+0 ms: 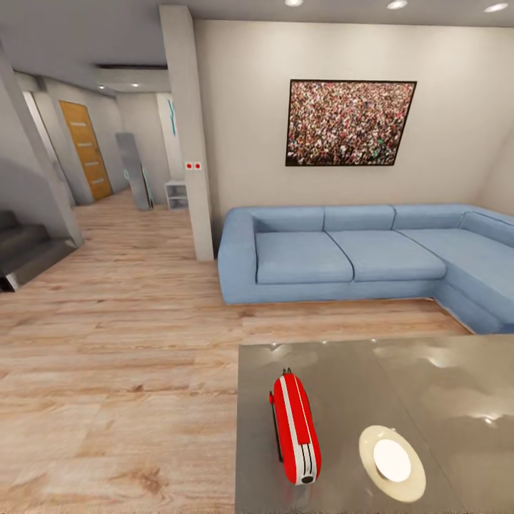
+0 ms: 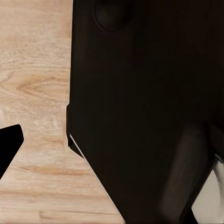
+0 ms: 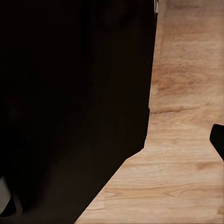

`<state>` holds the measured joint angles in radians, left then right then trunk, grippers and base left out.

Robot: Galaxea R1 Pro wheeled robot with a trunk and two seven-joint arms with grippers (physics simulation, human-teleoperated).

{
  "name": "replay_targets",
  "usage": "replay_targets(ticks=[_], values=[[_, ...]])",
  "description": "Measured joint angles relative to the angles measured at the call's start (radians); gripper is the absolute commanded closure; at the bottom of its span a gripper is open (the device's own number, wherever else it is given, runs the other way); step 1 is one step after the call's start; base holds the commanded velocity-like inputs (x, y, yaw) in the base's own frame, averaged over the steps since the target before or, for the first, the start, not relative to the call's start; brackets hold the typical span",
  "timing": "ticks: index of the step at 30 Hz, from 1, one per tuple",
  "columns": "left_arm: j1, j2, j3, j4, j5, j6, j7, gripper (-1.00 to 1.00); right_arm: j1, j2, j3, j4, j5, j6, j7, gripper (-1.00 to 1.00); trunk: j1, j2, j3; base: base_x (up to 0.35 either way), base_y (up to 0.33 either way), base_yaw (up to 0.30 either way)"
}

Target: Turn on the radio receiver that's on the table in the living room.

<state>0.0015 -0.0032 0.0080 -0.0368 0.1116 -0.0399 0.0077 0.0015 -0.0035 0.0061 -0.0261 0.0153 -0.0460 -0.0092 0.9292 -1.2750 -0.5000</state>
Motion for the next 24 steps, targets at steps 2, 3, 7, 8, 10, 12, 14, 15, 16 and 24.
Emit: replay_targets(ticks=[2,3,7,8,10,12,14,15,16,24], values=[[0.000,0.000,0.000,0.000,0.000,0.000,0.000,-1.00,0.000,0.000,0.000,0.000,0.000,0.000,0.000,-1.00,0.000,0.000,-0.003,0.000,0.000,0.000],[0.000,0.000,0.000,0.000,0.000,0.000,0.000,-1.00,0.000,0.000,0.000,0.000,0.000,0.000,0.000,-1.00,0.000,0.000,-0.005,0.000,0.000,0.000],[0.000,0.001,0.000,0.000,0.000,0.000,0.000,-1.00,0.000,0.000,0.000,0.000,0.000,0.000,0.000,-1.00,0.000,0.000,-0.011,0.000,0.000,0.000],[0.000,0.001,0.000,0.000,0.000,0.000,0.000,-1.00,0.000,-0.001,0.000,0.000,0.000,0.000,0.000,-1.00,0.000,0.000,-0.013,0.000,0.000,0.000],[0.000,0.000,0.000,0.000,0.000,0.001,0.000,-1.00,0.000,0.000,0.000,0.000,0.000,0.000,0.000,-1.00,0.000,0.000,-0.016,0.000,0.000,0.000],[0.000,0.000,0.000,0.000,0.000,0.001,0.000,-1.00,0.000,0.000,0.000,0.000,0.000,0.000,0.000,-1.00,0.000,0.000,-0.019,0.000,0.000,0.000],[0.000,0.001,0.000,0.000,0.000,0.001,0.000,-1.00,0.000,0.001,0.001,0.000,0.000,0.000,0.000,-1.00,0.000,0.000,-0.022,0.000,0.000,0.000],[0.000,0.001,0.000,0.000,0.000,0.001,0.000,-1.00,0.000,0.001,0.001,0.000,0.000,0.000,0.000,-1.00,0.000,0.000,-0.024,0.000,0.000,0.000],[0.000,0.001,0.000,0.000,0.000,0.001,0.000,-1.00,0.000,0.001,0.001,0.000,0.000,0.000,0.000,-1.00,0.000,0.000,-0.026,0.000,0.000,0.000],[0.000,0.001,0.000,0.000,0.000,0.001,0.000,-1.00,0.000,0.002,0.000,0.000,0.000,0.000,0.000,-1.00,0.000,0.000,-0.038,0.000,0.000,0.000]])
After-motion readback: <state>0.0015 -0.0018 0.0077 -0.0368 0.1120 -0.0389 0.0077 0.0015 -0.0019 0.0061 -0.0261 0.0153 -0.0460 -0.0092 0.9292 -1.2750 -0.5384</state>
